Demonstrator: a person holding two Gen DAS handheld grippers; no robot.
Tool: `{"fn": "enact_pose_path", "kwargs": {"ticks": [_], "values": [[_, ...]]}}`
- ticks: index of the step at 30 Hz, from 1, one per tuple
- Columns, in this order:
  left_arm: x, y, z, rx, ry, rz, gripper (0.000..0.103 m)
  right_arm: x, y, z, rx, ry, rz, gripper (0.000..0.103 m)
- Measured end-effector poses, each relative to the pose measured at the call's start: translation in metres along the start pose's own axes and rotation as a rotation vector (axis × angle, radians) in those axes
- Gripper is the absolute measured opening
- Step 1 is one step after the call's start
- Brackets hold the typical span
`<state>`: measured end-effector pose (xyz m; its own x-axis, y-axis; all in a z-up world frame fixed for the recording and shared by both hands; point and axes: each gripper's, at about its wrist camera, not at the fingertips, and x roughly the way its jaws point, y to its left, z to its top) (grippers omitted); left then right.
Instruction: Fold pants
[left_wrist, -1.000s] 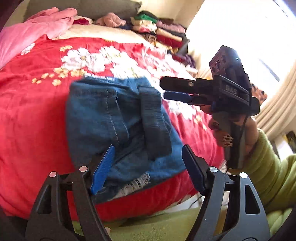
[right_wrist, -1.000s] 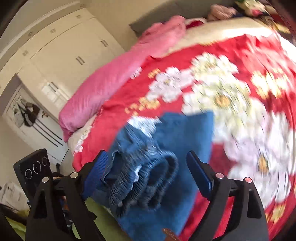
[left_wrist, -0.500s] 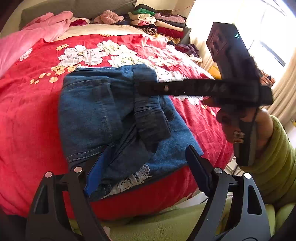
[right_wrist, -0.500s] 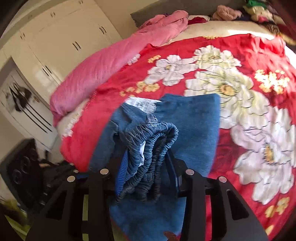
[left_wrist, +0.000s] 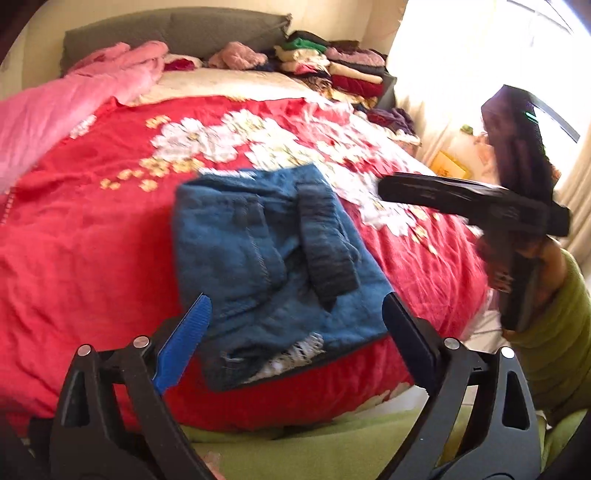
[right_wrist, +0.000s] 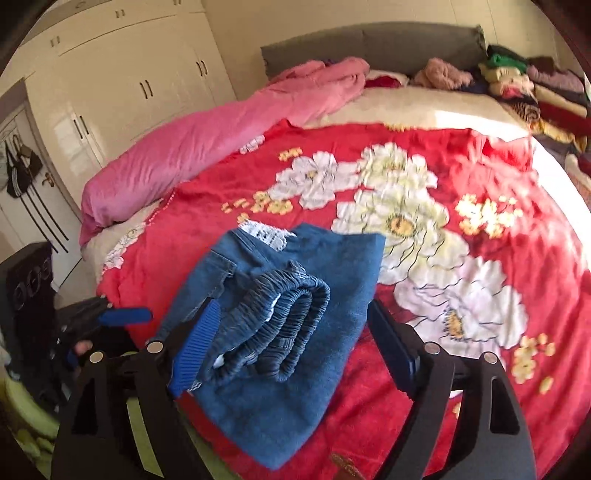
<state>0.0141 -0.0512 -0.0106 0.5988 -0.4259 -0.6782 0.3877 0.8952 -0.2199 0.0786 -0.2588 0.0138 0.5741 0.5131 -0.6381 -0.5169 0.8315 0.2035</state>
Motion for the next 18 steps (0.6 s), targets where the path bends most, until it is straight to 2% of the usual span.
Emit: {"fn": "enact_pose_path", "kwargs": {"ticks": [5,8,16,18], "values": [[-0.005,0.009,0.008,-0.017,-0.015,0.065,0.088,-0.028,0.019,-0.011,-0.131,-0.039,-0.036,0.081],[-0.003,0.013,0.012,-0.018,-0.012,0.101,0.091,-0.036,0.029,-0.020,-0.191,-0.038,-0.027,0.081],[0.010,0.025,0.020,-0.039,0.017,0.166,0.091,-0.022,0.056,-0.048,-0.319,0.044,0.022,0.081],[0.014,0.030,0.023,-0.043,0.021,0.185,0.091,-0.017,0.063,-0.054,-0.340,0.059,0.058,0.081]]}}
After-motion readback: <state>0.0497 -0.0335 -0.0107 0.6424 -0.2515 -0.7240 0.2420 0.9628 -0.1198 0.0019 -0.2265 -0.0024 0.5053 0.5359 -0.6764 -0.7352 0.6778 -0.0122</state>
